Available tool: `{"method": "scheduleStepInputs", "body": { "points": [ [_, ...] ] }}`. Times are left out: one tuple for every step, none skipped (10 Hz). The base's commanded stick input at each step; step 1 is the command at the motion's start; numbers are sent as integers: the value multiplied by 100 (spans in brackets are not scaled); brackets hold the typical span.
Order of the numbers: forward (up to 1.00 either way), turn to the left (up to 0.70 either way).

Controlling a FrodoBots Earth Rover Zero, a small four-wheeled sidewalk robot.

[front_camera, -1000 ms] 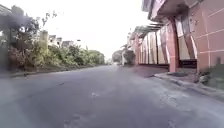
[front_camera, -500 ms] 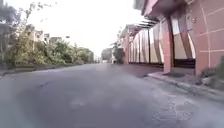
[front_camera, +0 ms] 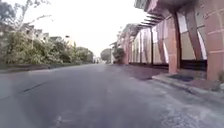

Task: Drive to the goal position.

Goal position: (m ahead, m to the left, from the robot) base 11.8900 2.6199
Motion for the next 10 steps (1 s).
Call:
{"method": "scheduleStepInputs", "body": {
  "points": [
    [100, 0],
    [100, 0],
    [100, 0],
    [100, 0],
    [100, 0],
    [100, 0],
    [100, 0],
    [100, 0],
    [100, 0],
    [100, 0]
  ]
}}
